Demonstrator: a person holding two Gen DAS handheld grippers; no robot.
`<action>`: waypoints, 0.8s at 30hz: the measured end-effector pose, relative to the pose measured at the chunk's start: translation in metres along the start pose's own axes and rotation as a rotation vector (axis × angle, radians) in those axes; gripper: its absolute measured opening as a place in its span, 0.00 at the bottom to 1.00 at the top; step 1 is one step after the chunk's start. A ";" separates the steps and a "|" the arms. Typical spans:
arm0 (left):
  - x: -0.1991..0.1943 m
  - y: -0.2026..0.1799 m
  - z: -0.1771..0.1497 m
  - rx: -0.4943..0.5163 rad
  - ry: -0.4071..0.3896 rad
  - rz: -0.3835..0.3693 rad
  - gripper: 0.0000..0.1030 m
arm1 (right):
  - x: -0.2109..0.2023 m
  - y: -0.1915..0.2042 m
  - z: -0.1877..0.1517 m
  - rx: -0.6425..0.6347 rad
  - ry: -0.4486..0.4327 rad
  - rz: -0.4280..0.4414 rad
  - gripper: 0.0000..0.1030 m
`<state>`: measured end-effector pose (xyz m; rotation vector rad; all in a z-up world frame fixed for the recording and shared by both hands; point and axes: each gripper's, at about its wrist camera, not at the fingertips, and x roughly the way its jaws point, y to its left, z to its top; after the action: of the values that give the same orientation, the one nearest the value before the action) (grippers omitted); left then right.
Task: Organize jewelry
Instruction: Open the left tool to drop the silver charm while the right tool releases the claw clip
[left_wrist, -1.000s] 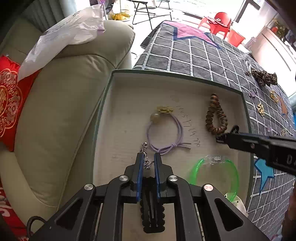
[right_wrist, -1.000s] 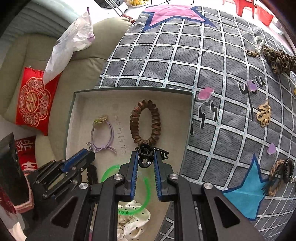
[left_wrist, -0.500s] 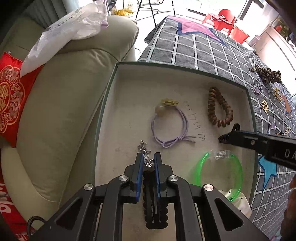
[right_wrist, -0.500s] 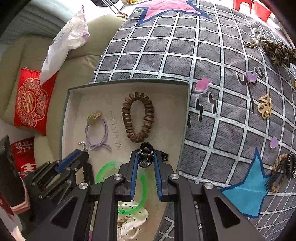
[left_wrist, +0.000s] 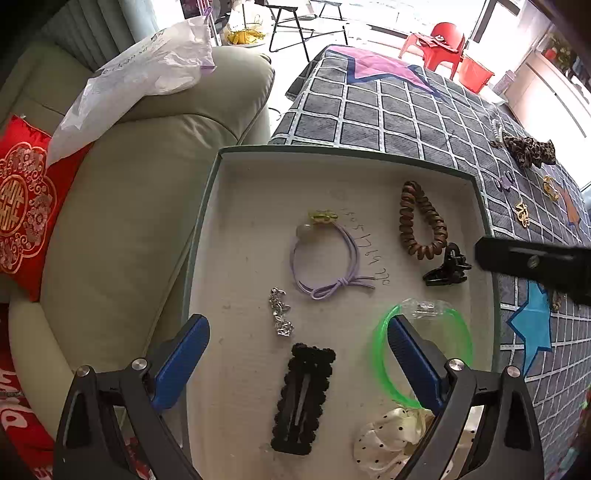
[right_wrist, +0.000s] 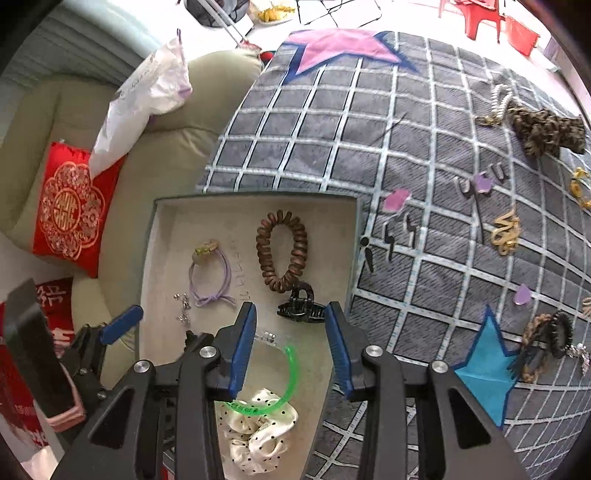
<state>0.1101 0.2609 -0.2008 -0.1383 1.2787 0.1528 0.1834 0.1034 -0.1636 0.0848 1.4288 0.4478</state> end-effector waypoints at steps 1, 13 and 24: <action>-0.001 0.000 -0.001 -0.004 0.001 0.000 0.95 | -0.003 -0.001 -0.001 0.003 -0.007 -0.004 0.41; -0.021 0.004 -0.018 -0.020 0.010 0.055 0.95 | -0.018 -0.002 -0.026 -0.011 0.012 -0.052 0.61; -0.057 0.008 -0.046 -0.027 0.005 0.080 0.95 | -0.027 0.004 -0.063 -0.034 0.063 -0.063 0.77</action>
<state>0.0495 0.2576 -0.1592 -0.1109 1.2879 0.2384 0.1200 0.0846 -0.1466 -0.0018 1.4811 0.4253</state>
